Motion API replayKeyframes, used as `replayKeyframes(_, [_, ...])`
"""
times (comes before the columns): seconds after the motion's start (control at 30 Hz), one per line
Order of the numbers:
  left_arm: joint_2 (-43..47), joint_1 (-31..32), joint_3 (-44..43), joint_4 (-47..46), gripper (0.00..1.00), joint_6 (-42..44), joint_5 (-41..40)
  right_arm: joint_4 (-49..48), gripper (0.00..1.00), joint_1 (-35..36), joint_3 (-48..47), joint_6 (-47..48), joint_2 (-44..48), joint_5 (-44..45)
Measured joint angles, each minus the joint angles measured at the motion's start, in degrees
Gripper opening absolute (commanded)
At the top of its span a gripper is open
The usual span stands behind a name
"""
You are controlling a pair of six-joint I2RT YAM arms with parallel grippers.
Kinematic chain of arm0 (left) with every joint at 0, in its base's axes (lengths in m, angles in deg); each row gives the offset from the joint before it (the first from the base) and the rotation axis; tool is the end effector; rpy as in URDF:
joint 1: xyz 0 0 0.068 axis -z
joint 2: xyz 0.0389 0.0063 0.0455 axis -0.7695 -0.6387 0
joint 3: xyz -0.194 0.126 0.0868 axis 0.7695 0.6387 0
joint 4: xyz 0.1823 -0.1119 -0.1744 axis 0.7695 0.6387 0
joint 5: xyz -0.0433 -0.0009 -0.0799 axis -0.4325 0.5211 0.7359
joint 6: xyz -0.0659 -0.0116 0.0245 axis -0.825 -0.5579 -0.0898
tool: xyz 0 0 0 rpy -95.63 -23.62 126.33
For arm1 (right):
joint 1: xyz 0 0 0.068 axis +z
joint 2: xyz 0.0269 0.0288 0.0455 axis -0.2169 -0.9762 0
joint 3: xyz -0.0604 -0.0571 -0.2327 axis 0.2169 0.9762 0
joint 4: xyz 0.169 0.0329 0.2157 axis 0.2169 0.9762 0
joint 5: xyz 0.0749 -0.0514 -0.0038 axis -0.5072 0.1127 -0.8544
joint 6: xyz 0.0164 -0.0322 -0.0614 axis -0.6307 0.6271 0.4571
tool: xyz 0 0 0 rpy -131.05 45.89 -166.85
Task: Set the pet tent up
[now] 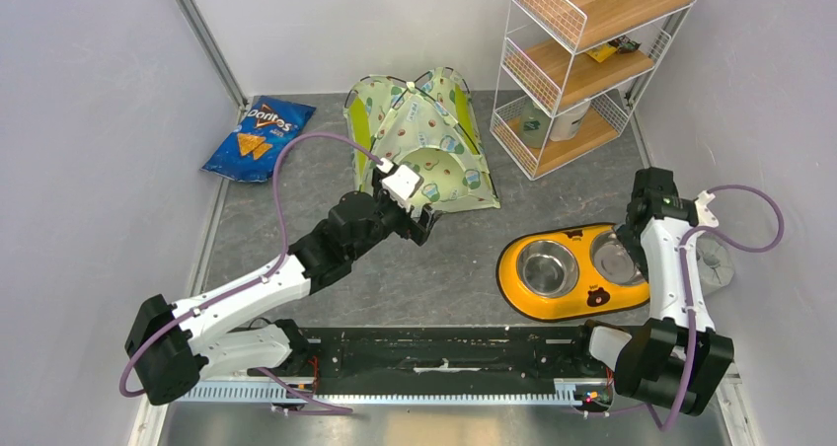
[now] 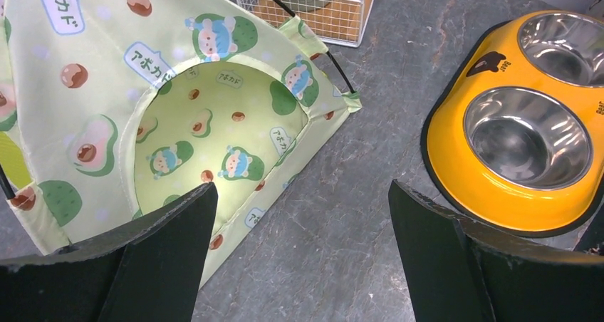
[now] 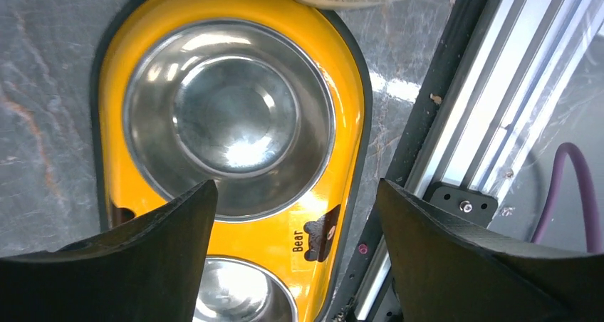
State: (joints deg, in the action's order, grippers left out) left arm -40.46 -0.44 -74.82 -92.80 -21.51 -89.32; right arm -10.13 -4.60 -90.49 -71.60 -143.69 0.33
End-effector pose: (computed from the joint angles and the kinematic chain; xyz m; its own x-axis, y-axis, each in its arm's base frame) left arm 0.2014 -0.2278 0.2698 -0.0856 0.1661 -0.9824 0.6864 0.7245 0.0627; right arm 0.2027 -0.0920 0.2107 -0.2731 0.8029 -0.5299 0.9583 0.2753 -0.0767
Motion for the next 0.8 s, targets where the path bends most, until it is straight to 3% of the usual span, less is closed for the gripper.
replayKeyframes(0.2, [-0.44, -1.62, -2.82, 6.08, 0.96, -6.29, -2.45, 1.27, 0.97, 0.00, -6.58, 4.39, 0.04, -0.74])
replayKeyframes(0.4, [-0.55, -3.15, -11.28, 19.19, 0.97, -10.71, -4.55, 0.37, 0.97, 0.52, -12.79, 11.04, -0.09, -9.51])
replayKeyframes(0.8, [4.66, -8.50, -15.54, 45.38, 1.00, -15.37, -13.62, -3.48, 0.97, 8.20, -14.45, 13.73, -0.37, -18.34])
